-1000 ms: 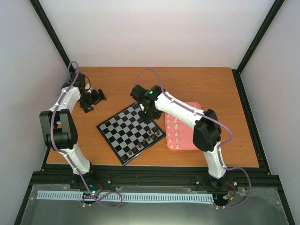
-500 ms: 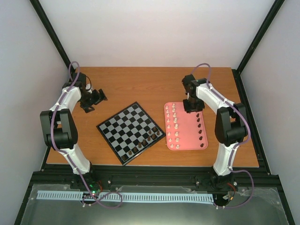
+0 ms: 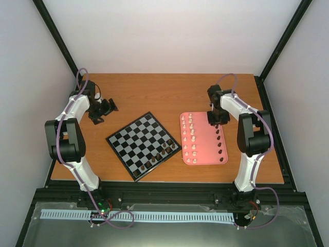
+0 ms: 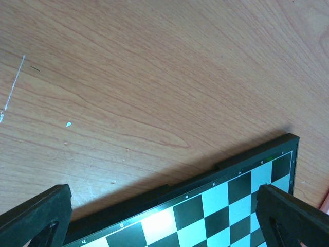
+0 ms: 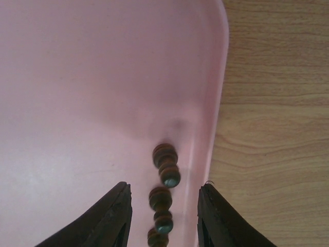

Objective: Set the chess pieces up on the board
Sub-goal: Pick up the chess piece from the storage box.

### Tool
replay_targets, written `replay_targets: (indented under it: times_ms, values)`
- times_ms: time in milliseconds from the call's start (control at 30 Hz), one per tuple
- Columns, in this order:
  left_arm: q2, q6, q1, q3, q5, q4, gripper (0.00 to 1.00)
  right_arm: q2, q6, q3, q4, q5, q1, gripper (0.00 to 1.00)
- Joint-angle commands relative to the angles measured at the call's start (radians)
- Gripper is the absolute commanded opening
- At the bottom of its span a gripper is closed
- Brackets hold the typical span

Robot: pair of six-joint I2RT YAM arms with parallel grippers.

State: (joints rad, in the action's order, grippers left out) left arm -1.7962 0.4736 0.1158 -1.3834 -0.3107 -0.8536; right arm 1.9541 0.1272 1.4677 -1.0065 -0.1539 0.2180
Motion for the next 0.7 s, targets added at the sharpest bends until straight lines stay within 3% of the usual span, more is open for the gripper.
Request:
replay_targets:
  times_ms: [0,367,667]
  values:
    - [-0.014,-0.018,-0.006,-0.05,0.005,-0.014,1.0,0.036,-0.018,-0.008,0.034,-0.007,-0.025,0.37]
    - [-0.017,-0.02,-0.006,-0.052,0.012,-0.017,1.0,0.07,-0.026,-0.012,0.052,0.019,-0.039,0.29]
    - [-0.021,-0.02,-0.006,-0.051,0.01,-0.016,1.0,0.086,-0.027,0.004,0.044,0.011,-0.042,0.1]
